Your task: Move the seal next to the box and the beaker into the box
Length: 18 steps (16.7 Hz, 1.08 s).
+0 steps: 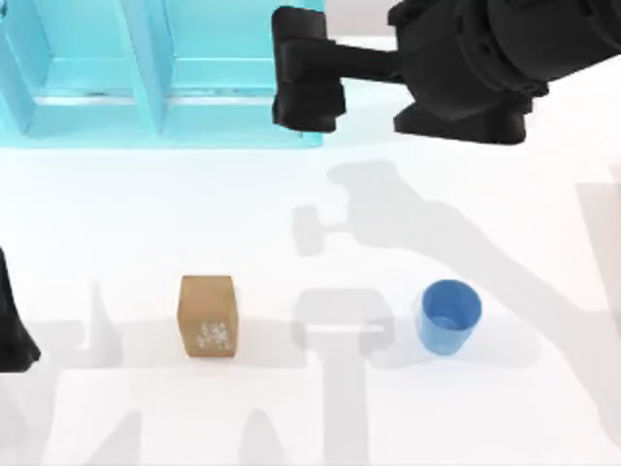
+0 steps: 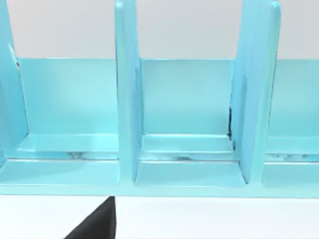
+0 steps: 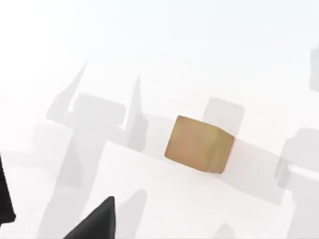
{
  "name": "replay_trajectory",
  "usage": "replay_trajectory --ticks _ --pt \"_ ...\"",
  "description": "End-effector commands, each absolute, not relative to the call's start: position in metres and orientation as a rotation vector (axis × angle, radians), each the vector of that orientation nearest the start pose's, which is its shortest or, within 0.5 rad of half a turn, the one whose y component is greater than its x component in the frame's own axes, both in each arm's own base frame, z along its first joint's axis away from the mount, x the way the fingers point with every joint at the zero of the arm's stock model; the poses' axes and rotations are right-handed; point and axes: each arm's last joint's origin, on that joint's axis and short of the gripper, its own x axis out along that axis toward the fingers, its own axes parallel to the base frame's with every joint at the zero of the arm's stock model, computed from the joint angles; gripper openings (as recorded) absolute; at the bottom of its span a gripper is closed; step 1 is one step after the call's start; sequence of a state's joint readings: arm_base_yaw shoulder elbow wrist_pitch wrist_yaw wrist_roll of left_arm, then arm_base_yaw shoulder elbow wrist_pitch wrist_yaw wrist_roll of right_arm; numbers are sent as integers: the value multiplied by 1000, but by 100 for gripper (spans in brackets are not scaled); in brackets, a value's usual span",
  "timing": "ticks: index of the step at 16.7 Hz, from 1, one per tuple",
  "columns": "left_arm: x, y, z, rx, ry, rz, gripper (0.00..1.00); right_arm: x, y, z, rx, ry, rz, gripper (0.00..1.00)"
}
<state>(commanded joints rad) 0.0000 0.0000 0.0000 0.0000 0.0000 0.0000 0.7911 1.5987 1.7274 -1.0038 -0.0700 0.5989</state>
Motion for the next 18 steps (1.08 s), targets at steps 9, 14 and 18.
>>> replay_trajectory --ticks 9,14,18 --pt "106 -1 160 0 0 0 100 253 386 292 89 1343 253 100" --pt "106 -1 160 0 0 0 100 257 418 241 40 1378 100 100" --pt "106 -1 160 0 0 0 100 263 427 215 20 1375 14 100"
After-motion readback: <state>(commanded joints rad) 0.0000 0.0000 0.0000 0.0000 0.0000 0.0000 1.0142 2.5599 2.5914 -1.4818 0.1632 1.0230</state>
